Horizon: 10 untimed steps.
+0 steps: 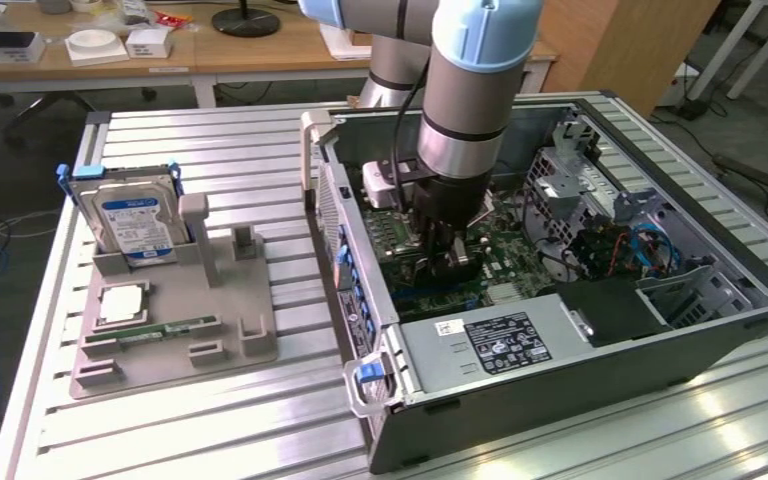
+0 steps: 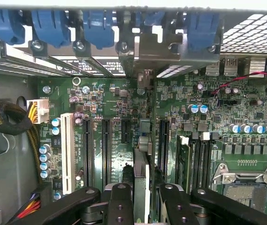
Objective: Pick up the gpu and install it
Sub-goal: 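Insert the gpu into the slot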
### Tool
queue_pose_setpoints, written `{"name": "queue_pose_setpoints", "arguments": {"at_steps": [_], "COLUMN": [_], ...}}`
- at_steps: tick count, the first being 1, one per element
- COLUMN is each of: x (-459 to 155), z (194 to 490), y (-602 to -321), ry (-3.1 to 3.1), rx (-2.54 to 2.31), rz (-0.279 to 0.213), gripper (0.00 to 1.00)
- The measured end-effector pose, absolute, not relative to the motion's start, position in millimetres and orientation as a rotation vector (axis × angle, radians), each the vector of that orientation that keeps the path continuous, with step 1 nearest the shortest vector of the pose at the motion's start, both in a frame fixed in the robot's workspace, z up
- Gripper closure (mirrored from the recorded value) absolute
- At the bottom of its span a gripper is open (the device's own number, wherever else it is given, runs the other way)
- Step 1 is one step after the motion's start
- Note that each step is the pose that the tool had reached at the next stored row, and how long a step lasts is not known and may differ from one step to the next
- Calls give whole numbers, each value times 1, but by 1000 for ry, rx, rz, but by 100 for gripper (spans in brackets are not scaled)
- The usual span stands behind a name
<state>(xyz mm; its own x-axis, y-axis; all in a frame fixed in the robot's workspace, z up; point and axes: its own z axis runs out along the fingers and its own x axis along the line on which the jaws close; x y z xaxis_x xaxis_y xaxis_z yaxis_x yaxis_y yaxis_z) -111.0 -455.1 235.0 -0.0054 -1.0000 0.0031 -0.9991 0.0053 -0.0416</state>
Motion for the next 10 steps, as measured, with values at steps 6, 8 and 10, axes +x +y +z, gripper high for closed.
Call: {"name": "queue_pose_setpoints", "arguments": {"at_steps": [6, 8, 10], "x": [-114, -114, -114], "z": [235, 235, 235], "y": [-455, -455, -455], "ry": [2207, 2207, 2207], "rx": [-2195, -2195, -2195], "rz": [-50, -49, -48], "gripper": [74, 74, 74]}}
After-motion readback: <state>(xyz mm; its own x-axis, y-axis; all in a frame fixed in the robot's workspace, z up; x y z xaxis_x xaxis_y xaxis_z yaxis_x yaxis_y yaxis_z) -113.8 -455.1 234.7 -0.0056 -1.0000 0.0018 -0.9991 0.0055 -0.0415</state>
